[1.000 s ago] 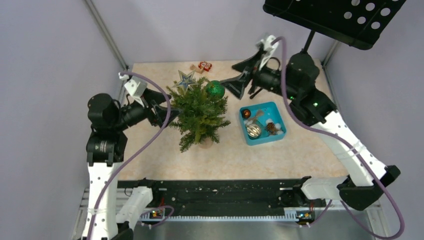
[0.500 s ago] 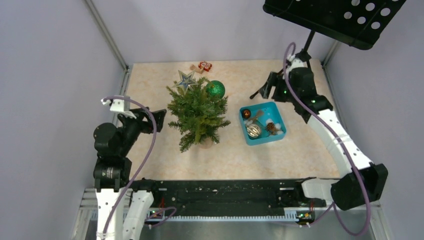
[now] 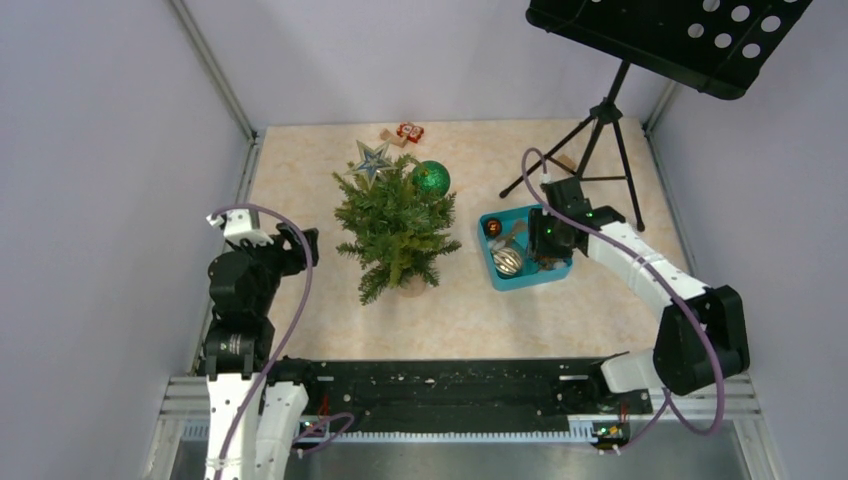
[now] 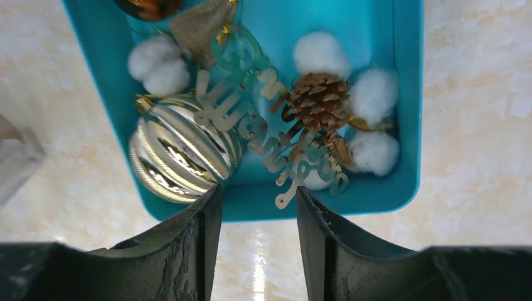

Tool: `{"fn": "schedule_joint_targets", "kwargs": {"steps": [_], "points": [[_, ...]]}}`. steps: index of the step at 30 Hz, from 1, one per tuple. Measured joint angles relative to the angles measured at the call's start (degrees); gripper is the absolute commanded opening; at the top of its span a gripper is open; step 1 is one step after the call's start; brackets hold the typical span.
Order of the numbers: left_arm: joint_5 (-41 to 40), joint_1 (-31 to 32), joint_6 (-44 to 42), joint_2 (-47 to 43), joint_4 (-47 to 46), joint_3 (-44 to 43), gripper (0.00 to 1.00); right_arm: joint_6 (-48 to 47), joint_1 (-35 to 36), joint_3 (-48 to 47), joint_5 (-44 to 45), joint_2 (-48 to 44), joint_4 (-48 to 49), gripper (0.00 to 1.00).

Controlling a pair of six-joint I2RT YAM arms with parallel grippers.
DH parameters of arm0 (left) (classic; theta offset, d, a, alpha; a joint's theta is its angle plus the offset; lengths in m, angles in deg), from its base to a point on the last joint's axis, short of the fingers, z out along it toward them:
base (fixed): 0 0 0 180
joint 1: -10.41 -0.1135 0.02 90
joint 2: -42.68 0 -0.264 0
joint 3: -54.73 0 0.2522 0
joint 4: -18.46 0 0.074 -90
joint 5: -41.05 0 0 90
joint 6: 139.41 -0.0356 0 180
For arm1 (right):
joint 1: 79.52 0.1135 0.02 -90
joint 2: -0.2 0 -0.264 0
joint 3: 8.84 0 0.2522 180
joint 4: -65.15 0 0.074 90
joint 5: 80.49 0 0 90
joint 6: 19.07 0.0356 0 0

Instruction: Decorate the small christmas tree

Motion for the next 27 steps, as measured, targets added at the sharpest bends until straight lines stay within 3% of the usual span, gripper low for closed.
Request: {"fn": "schedule_joint_targets", "kwargs": {"steps": [15, 22, 27], "points": [[0.0, 0.0, 0.3, -0.5, -1.7, 0.7, 0.75, -4.7, 2.0, 3.0, 5.1, 6.4, 4.5, 0.42], [0.2, -0.2, 0.2, -0.5, -2.5, 0.7, 0.75, -6.6, 2.0, 3.7, 4.9, 7.7, 6.5, 0.03], [0.2, -0.3, 0.2, -0.5, -3.0, 0.7, 0.75, -7.7, 2.0, 3.7, 4.7, 7.7, 6.5, 0.00]]}}
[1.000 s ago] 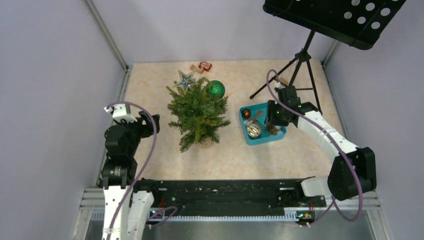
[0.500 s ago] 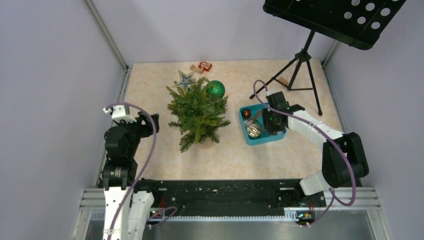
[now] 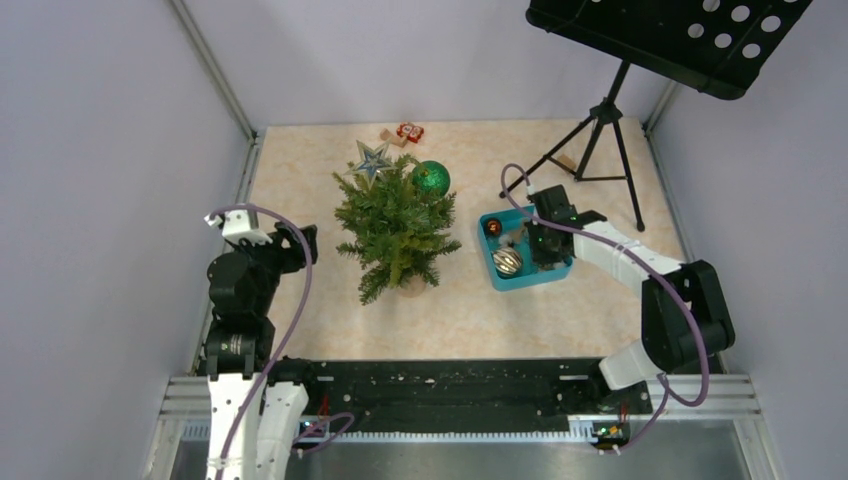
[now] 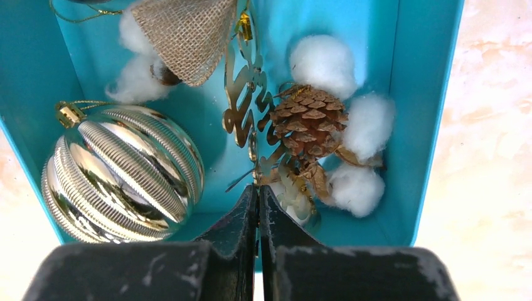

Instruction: Decorate the small christmas tree

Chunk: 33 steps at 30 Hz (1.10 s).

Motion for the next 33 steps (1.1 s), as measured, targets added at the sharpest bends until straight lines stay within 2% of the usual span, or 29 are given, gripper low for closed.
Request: {"fn": "schedule_joint_targets", "kwargs": {"steps": [6, 17, 22, 25, 30, 33], "points": [[1.3, 0.0, -0.9, 0.0, -0.2, -0.2, 0.74, -2.0, 0.0, -4.0, -1.2, -2.3, -4.6, 0.00], [9.0, 0.0, -4.6, 0.8, -2.7, -4.6, 0.71, -10.8, 0.0, -29.3, -6.1, -7.3, -21.1, 0.00], [13.9, 0.0, -6.0, 2.3, -3.1, -7.8, 0.68, -16.0, 0.0, -32.7, -14.4, -10.4, -23.7, 0.00], [17.0, 0.0, -5.3, 4.1, -3.8, -11.0, 0.66, -18.3, 0.0, -33.9, -19.9, -14.8, -21.4, 0.00], [24.0, 0.0, -1.4, 6.3, -6.6, -14.9, 0.66, -20.5, 0.1, -34.0, -30.5, -25.8, -9.1, 0.00], [30.4, 0.0, -0.5, 7.6, -8.3, -16.6, 0.66, -20.9, 0.1, -35.5, -37.5, -28.8, -3.0, 0.00]]}}
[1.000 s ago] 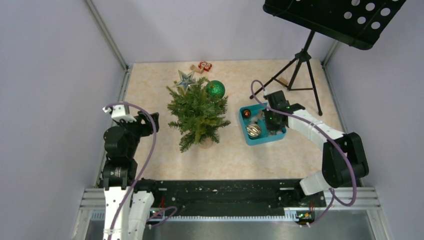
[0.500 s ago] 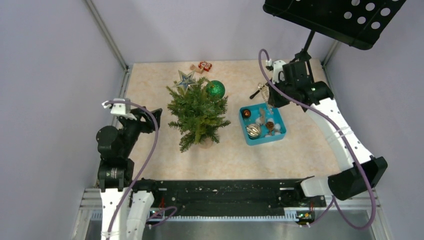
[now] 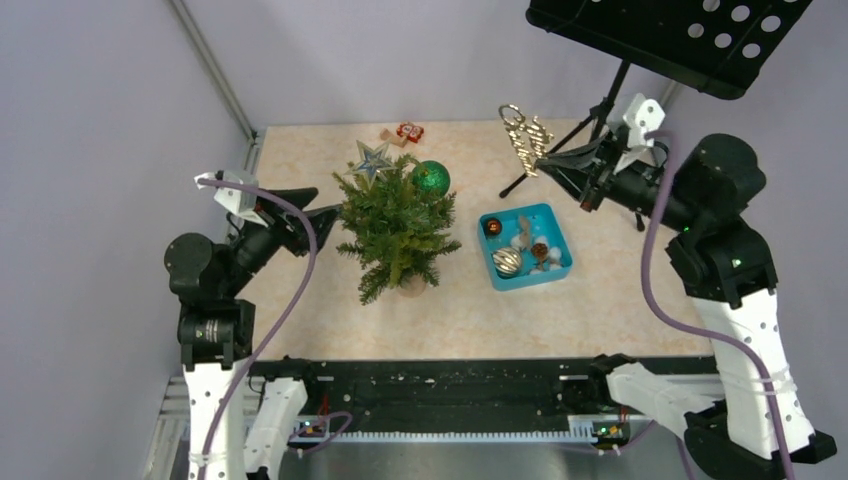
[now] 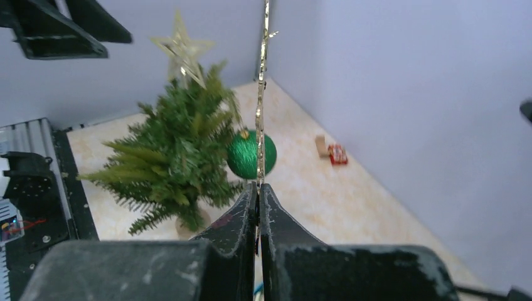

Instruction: Decorate the small christmas tree

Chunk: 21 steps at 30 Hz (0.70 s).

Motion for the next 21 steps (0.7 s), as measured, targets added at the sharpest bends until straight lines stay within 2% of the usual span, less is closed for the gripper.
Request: {"fn": "schedule_joint_targets", "kwargs": {"steps": [5, 12, 16, 21], "points": [[9.0, 1.8, -0.5, 6.6, -0.5, -7.9, 0.66, 0.0, 0.0, -3.7, -11.4, 1.7, 5.2, 0.00], [14.6, 13.6, -4.6, 15.2, 1.1, -19.2, 0.68, 3.9, 0.0, -6.2, -24.2, 6.6, 9.3, 0.00], [14.6, 20.8, -4.7, 17.9, -1.4, -20.2, 0.69, 13.6, 0.0, -6.1, -28.5, 8.3, 19.5, 0.00], [13.1, 27.3, -1.4, 24.1, -9.7, -23.2, 0.70, 28.2, 1.0, -6.1, -32.0, 10.7, 36.4, 0.00]]}}
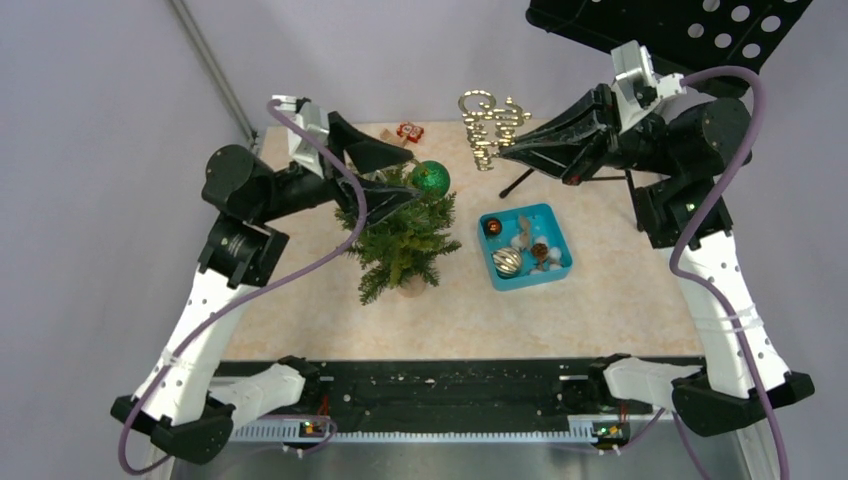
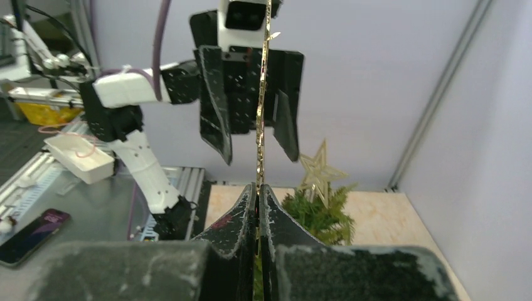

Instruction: Decorate the small christmas tree

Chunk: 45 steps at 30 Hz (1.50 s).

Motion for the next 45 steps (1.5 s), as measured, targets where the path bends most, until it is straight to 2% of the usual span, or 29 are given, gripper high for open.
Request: {"fn": "schedule_joint_targets", "kwargs": {"steps": [6, 11, 13, 16, 23, 26, 28, 33, 38, 45], "points": [[-2.3, 6.4, 0.2, 5.1, -4.1, -3.1, 0.70, 7.0, 3.5, 0.0, 0.2, 2.1, 7.6, 0.00], [-3.0, 8.3, 0.8, 7.1, -7.6, -5.4, 0.70, 8.0, 5.3, -0.1, 0.3, 3.3, 8.3, 0.00], [-3.1, 8.3, 0.8, 6.9, -7.8, -5.6, 0.72, 5.5, 5.4, -0.7, 0.4, 3.6, 4.6, 0.00], [-3.6, 7.8, 0.1, 5.8, -6.0, -5.6, 0.74, -0.5, 5.5, -4.2, 0.5, 4.5, -6.3, 0.00], [-8.0, 4.7, -3.6, -0.5, 5.6, -5.5, 0.78, -10.8, 5.9, -4.3, -2.0, 5.0, -25.0, 0.00], [-9.6, 4.1, -6.6, -3.5, 10.4, -4.5, 0.79, -15.9, 6.5, -4.1, -0.3, 5.1, -33.1, 0.00], [-10.0, 4.1, -9.2, -5.0, 13.4, -3.4, 0.79, -19.8, 8.3, -4.2, 2.4, 5.4, -38.8, 0.00], [-10.2, 4.1, -14.7, -5.6, 19.7, -3.1, 0.79, -29.5, 19.5, -10.4, 10.9, 11.9, -54.8, 0.00], [-8.6, 4.1, -19.7, -4.6, 25.8, -3.0, 0.78, -33.4, 22.9, -12.4, 15.7, 16.2, -62.2, 0.00], [-7.1, 4.1, -24.1, -4.3, 30.6, -2.4, 0.74, -35.3, 22.9, -12.5, 16.3, 16.0, -64.8, 0.00]]}}
